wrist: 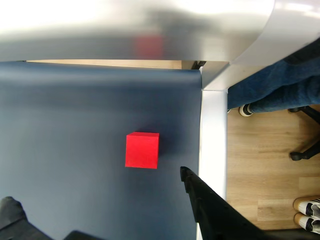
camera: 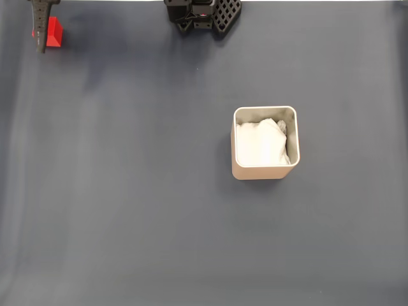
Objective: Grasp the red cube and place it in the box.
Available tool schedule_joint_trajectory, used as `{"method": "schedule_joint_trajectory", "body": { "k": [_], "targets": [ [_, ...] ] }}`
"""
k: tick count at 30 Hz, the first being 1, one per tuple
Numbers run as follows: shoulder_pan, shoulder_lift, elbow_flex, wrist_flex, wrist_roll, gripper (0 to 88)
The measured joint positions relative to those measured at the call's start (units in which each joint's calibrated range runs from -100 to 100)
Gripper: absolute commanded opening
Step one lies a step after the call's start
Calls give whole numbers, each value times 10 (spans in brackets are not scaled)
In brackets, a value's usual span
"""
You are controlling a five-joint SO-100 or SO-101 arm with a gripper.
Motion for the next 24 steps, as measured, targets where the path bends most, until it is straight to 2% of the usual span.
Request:
{"method": "schedule_joint_trajectory", "body": {
  "k": [24],
  "targets": [
    [-48, 67, 33, -119, -31, 633]
  ]
}}
